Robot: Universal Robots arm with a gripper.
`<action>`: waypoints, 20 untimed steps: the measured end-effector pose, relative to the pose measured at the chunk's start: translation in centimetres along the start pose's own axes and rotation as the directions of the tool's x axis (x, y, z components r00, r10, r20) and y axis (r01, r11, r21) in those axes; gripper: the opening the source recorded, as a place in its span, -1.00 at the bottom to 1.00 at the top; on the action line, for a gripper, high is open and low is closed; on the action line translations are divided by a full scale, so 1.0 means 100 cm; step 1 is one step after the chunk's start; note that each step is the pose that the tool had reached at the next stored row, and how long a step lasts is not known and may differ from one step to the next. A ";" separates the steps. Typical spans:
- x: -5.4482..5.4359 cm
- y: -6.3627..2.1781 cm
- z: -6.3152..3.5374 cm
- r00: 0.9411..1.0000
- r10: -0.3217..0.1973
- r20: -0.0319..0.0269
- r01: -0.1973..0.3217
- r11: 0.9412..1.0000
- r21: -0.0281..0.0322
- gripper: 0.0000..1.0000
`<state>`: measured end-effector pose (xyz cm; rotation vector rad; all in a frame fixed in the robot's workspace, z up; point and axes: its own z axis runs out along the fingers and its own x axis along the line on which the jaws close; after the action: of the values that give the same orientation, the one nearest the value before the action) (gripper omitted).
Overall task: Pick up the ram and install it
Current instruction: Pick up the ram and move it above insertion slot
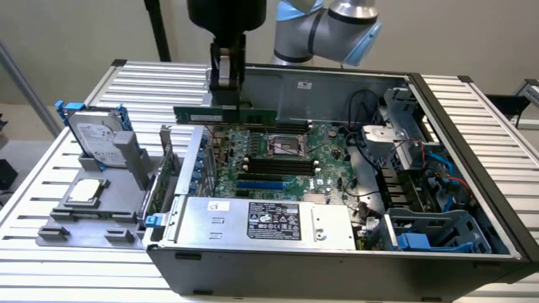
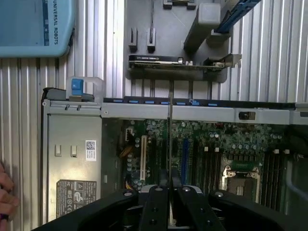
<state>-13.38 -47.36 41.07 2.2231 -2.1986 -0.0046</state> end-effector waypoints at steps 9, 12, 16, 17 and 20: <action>-0.014 -0.0285 0.0095 1.000 0.000 0.007 0.000 1.000 0.000 -0.73; -0.019 -0.0374 0.0134 1.000 0.000 0.010 0.000 1.000 0.000 -0.73; -0.027 -0.0477 0.0189 1.000 0.000 0.014 0.000 1.000 0.000 -0.73; -0.029 -0.0503 0.0205 1.000 0.000 0.016 0.000 1.000 0.000 -0.73; -0.035 -0.0575 0.0245 1.000 0.000 0.019 0.000 1.000 0.000 -0.73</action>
<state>-7.70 -43.85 38.51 2.2328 -2.2079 -0.0259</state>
